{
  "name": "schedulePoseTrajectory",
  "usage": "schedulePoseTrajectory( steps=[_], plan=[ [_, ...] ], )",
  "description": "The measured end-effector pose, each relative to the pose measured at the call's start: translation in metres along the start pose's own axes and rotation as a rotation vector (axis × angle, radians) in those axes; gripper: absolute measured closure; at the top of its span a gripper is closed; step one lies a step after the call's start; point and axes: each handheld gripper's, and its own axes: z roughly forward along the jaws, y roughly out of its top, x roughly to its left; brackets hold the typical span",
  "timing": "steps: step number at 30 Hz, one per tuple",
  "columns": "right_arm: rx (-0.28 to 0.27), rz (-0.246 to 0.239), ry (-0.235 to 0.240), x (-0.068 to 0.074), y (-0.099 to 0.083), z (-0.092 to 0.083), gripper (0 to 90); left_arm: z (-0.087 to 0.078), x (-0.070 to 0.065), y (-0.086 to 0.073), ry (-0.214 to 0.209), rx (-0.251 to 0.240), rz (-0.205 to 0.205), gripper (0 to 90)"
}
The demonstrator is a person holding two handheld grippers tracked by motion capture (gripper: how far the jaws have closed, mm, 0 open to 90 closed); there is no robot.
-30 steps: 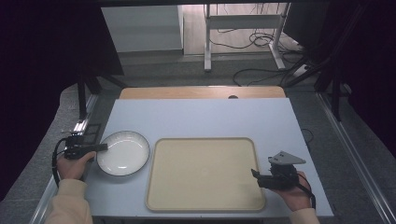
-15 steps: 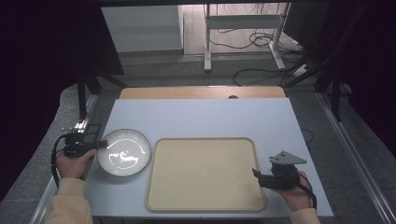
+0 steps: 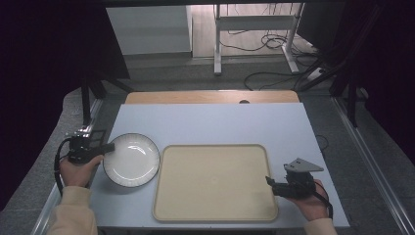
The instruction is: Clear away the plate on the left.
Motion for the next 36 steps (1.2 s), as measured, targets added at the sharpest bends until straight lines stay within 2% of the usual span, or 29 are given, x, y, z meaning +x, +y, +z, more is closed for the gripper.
schedulePoseTrajectory(
  steps=[7, 16, 30, 36],
  plan=[
    [0.0, -0.001, 0.002, 0.001, 0.001, 0.001, 22.1, -0.005, -0.005, 0.002, -0.009, -0.016, 0.017, 82.9],
    [0.001, 0.003, -0.003, -0.001, -0.001, 0.0, 22.1, -0.013, -0.003, 0.004, -0.066, -0.074, -0.025, 83.0],
    [0.005, 0.0, -0.002, -0.001, -0.001, 0.001, 22.1, -0.022, -0.008, 0.007, -0.1, -0.121, -0.024, 82.7],
    [0.007, -0.001, -0.002, -0.001, -0.001, 0.002, 22.1, -0.026, -0.014, 0.011, -0.149, -0.146, -0.022, 82.8]
  ],
)
